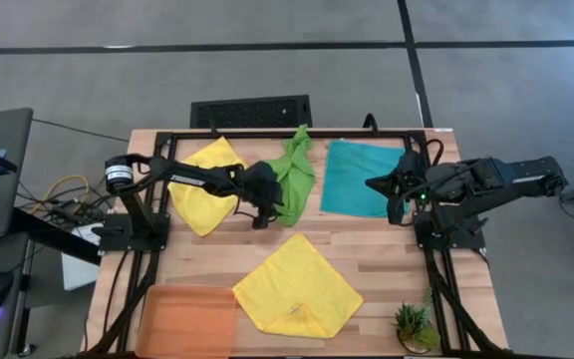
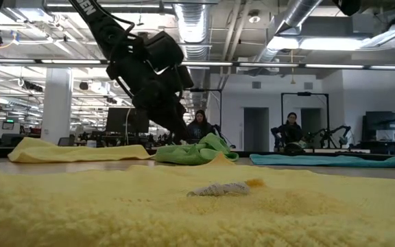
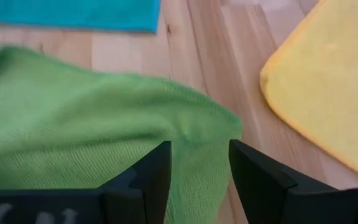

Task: Fold microfiber towels
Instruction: Fold the green microfiber towel

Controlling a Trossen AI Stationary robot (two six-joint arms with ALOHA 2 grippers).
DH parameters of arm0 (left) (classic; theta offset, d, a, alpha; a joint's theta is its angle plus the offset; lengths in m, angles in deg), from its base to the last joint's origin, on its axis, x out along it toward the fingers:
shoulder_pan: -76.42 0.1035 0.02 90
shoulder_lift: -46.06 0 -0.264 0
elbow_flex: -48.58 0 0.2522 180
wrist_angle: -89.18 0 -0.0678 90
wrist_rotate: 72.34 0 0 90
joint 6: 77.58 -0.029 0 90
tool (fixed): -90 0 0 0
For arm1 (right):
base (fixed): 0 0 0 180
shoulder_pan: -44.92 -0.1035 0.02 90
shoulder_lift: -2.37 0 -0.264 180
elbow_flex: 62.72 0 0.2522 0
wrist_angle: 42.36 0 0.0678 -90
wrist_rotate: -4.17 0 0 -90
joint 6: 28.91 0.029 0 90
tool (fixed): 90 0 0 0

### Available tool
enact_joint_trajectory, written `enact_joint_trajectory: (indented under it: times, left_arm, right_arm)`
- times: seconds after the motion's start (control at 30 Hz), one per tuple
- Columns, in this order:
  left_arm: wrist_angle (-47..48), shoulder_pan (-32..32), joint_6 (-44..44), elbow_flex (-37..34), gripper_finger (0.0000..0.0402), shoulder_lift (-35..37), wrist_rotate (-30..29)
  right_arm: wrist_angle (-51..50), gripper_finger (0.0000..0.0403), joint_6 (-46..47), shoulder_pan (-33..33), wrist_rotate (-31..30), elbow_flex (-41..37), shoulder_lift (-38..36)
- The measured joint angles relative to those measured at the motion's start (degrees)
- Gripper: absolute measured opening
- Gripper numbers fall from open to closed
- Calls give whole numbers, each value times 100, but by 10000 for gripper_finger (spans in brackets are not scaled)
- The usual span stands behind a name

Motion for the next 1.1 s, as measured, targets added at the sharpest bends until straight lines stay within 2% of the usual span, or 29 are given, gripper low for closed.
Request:
enact_joint_trajectory:
  times: [0.47,0.63,1.1]
  left_arm:
    - [-94,0,-411,2,153,0,69]
    - [-246,-4,-326,-7,153,-290,278]
    - [-510,4,-365,2,153,-380,18]
  right_arm:
    - [-28,13,0,0,2,0,0]
    - [-32,15,0,0,2,0,-2]
    - [-36,14,0,-2,1,0,11]
